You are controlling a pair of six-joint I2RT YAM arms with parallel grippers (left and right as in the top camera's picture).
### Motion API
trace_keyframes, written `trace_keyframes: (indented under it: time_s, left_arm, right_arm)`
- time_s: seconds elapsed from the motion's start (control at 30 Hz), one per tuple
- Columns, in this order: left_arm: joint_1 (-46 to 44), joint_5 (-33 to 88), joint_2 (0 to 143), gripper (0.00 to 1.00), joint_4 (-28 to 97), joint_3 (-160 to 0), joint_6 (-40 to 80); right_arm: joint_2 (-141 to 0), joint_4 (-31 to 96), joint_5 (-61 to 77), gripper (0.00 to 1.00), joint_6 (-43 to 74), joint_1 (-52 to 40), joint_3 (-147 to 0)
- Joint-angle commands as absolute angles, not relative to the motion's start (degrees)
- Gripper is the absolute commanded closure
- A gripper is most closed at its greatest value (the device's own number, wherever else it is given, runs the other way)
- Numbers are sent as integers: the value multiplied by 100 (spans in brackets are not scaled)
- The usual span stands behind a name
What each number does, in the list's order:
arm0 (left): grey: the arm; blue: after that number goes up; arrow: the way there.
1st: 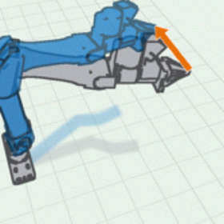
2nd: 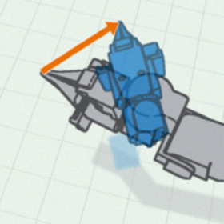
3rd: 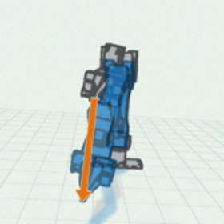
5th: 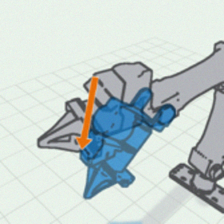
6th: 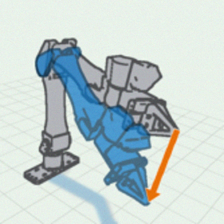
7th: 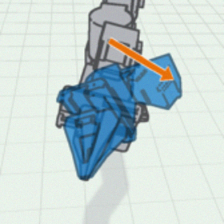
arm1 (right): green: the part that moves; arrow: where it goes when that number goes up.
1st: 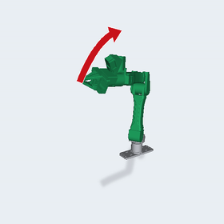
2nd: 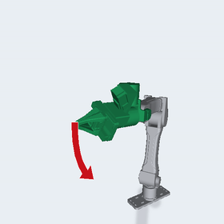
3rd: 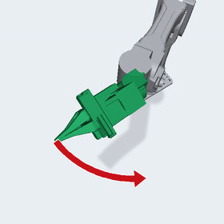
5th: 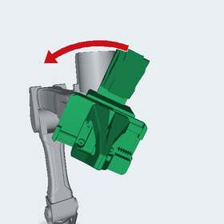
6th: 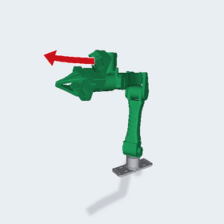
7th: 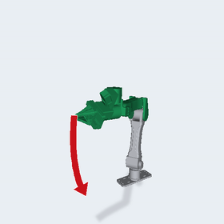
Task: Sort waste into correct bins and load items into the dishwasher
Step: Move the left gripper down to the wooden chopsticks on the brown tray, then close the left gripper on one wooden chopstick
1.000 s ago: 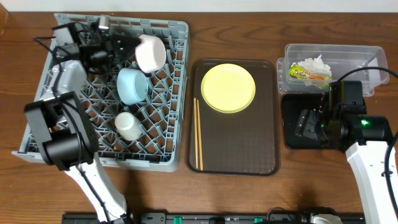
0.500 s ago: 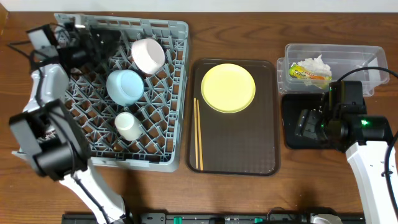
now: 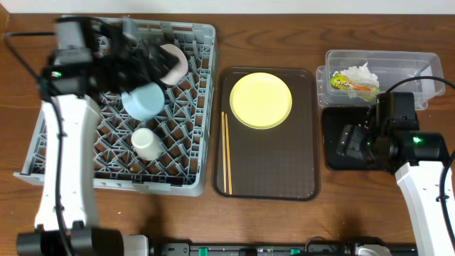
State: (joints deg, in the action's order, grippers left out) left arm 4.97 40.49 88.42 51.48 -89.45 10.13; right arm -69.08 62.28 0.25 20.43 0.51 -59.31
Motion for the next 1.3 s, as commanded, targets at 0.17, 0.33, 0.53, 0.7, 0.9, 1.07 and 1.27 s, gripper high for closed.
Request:
trace_keyframes:
  time_s: [0.17, 0.33, 0.53, 0.7, 0.9, 1.07, 1.27]
  left_arm:
    - [-1699, 779, 8547, 9, 6475, -8871, 1684]
    - [-2620, 635, 8573, 4, 6475, -8517, 2539]
    - [-3223, 635, 8573, 4, 5850, -7762, 3273]
    - [-3479, 628, 8586, 4, 5000, -7019, 3334]
    - [-3795, 274, 8650, 4, 4051, -6252, 3332]
    - [-3983, 202, 8879, 4, 3562, -5946, 3330]
    - [-4143, 209, 9476, 4, 3118, -5940, 3330]
  right_arm:
    - [-6847, 6246, 27, 17, 2073, 95, -6042]
    - [-6847, 6263, 27, 15, 2073, 95, -6042]
    - [-6847, 6265, 27, 10, 2073, 95, -6042]
    - [-6847, 6281, 30, 10, 2073, 95, -6042]
    - [-6847, 6285, 30, 9, 2073, 95, -6042]
    - [-6847, 6285, 30, 9, 2073, 95, -6042]
    - [-6847, 6283, 27, 9, 2071, 95, -6040]
